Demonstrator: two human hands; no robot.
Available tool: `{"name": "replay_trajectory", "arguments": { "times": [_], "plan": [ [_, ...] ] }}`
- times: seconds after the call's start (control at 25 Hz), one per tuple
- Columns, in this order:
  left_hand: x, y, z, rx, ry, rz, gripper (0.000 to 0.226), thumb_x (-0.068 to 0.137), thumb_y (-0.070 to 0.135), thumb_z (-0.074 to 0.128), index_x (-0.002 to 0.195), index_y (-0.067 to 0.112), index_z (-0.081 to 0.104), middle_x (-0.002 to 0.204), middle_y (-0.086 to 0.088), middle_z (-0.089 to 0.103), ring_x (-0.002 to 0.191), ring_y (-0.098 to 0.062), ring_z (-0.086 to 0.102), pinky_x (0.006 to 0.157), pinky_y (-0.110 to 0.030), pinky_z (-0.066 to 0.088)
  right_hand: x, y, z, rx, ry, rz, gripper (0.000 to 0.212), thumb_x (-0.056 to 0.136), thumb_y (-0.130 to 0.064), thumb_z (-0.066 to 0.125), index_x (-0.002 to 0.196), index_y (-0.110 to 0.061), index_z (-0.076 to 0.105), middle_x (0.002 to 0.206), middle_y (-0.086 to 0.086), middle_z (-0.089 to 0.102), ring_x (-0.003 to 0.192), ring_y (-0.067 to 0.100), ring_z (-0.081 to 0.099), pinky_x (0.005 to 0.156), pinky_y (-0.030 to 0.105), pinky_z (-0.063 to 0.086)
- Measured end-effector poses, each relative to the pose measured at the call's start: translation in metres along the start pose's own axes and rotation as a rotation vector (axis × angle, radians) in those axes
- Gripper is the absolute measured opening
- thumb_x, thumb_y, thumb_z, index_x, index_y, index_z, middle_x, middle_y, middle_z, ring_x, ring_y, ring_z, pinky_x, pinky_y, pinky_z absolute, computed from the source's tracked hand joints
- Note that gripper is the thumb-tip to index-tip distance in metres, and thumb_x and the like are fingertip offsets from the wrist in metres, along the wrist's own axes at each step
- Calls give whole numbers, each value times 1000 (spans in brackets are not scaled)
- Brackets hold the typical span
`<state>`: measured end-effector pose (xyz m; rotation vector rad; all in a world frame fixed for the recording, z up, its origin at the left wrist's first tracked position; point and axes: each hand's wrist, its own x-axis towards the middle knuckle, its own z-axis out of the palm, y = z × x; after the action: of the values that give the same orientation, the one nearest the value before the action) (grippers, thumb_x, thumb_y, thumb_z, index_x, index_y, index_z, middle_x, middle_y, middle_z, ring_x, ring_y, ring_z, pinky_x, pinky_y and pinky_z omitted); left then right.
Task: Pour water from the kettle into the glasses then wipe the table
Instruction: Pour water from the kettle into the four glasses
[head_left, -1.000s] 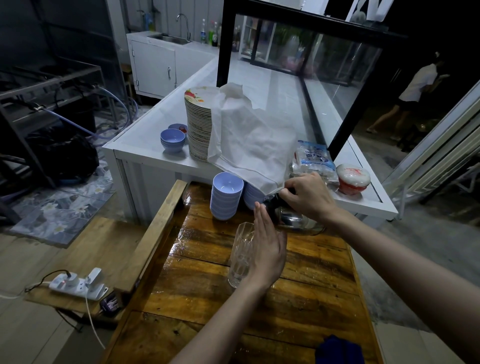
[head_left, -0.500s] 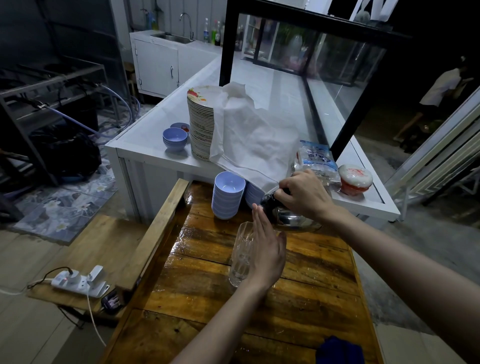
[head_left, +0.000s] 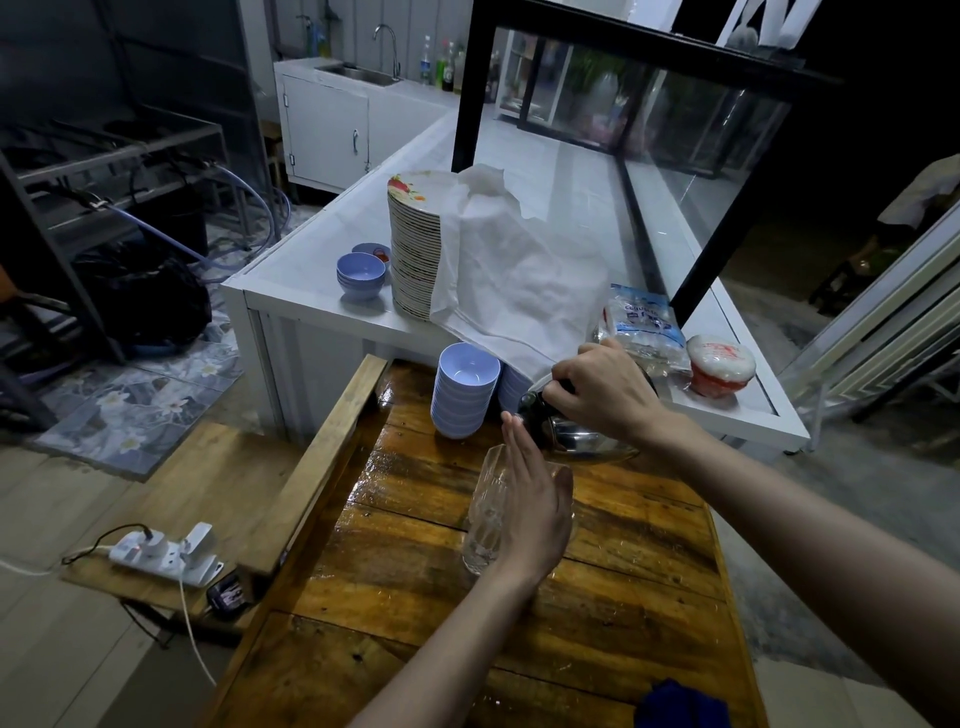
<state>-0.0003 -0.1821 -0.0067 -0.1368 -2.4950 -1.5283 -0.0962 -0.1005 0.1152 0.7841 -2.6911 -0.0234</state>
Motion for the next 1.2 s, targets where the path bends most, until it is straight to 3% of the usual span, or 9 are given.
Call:
{"name": "replay_trajectory", "arguments": {
  "times": [0.28,0.6,0.88,1.2],
  "plan": [
    [-4,2,-7,-18,9,-14,79,102,38,33,137,19,-35,158,-8,-28,149,-17,-20,117,-18,-12,4,-6,1,-35,-9,-50,37,82,-28,53,51,-10,57,46,12,55,52,26,52,72,35,37],
    [-6,1,-7,-1,15,-12,78,103,37,34,141,13,-31,159,-10,-26,149,-19,-17,109,-7,-18,2,-8,1,-70,9,-82,34,80,-27,52,49,-21,42,44,11,52,50,24,45,67,33,27],
    [-7,4,-8,-7,15,-18,80,103,37,35,140,15,-31,160,-10,-23,150,-18,-16,111,-9,-16,1,-9,1,-44,19,-98,33,79,-27,52,48,-22,41,43,11,53,49,26,49,69,37,42],
    [-9,6,-9,8,-17,-15,80,103,35,36,140,13,-32,159,-11,-25,149,-20,-19,107,-6,-21,-5,-3,4,-20,50,-103,33,78,-26,53,48,-22,40,43,13,54,50,28,51,67,36,39]
  ]
}}
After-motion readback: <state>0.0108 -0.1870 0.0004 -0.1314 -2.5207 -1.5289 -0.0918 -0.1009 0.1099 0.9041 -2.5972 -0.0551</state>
